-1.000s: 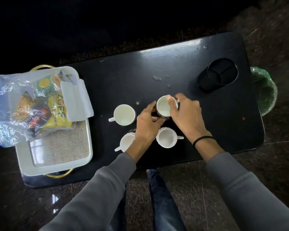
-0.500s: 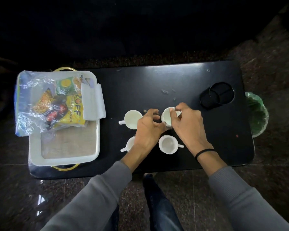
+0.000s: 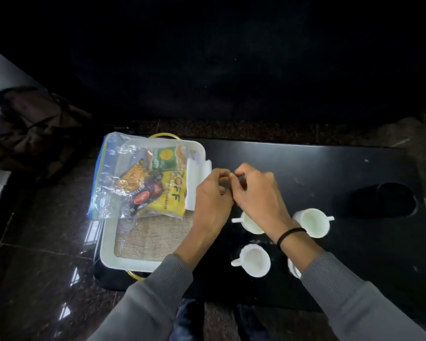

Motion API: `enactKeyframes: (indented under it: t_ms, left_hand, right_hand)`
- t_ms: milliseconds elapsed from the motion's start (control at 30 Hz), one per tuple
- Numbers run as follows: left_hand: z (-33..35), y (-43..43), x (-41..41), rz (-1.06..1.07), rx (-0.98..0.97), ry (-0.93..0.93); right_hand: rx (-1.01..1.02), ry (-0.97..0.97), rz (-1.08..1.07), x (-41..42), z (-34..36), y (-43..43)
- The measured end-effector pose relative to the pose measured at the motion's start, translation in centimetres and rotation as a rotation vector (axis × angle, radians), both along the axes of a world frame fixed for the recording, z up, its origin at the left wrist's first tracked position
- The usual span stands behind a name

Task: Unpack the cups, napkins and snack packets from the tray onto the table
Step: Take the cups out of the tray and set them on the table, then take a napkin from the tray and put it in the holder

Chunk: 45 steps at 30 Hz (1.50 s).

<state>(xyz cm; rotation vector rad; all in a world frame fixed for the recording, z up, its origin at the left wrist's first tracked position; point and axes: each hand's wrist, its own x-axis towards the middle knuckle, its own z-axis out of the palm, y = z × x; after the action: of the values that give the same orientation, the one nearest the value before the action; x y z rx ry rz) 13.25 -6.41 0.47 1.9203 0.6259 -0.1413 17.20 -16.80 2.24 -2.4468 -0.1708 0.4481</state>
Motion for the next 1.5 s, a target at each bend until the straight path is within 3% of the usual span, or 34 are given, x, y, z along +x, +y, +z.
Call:
enactKeyframes:
  t_ms: [333, 633, 833, 1133, 1233, 1400, 1500]
  left_hand:
    - [-1.9, 10.2, 0.2, 0.043, 0.164, 0.027]
    - [-4.1, 15.0, 0.2, 0.019, 0.31, 0.192]
    - [-5.3, 15.9, 0.5, -0.018, 0.296, 0.233]
    - [-6.7, 14.1, 1.1, -0.144, 0.092, 0.193]
    - [-6.9, 13.1, 1.4, -0.169, 0.122, 0.229]
    - [-7.0, 12.2, 1.9, -0.23, 0.189, 0.264]
    - [-7.2, 12.2, 1.9, -0.199, 0.171, 0.257]
  right_hand:
    - [-0.061, 0.025, 0.111, 1.3, -2.0, 9.8]
    - [-0.17, 0.091, 0.134, 2.3, -5.3, 12.8]
    - [-0.2, 0.066, 0.05, 2.6, -7.2, 12.2]
    - [-0.137, 0.039, -0.123, 2.8, -9.2, 10.2]
    - [-0.162, 0.047, -0.152, 2.6, -9.7, 9.8]
    - [-0.06, 0.249, -0.244, 2.5, -10.7, 9.3]
    - [-0.016, 0.276, -0.274, 2.2, -11.1, 8.8]
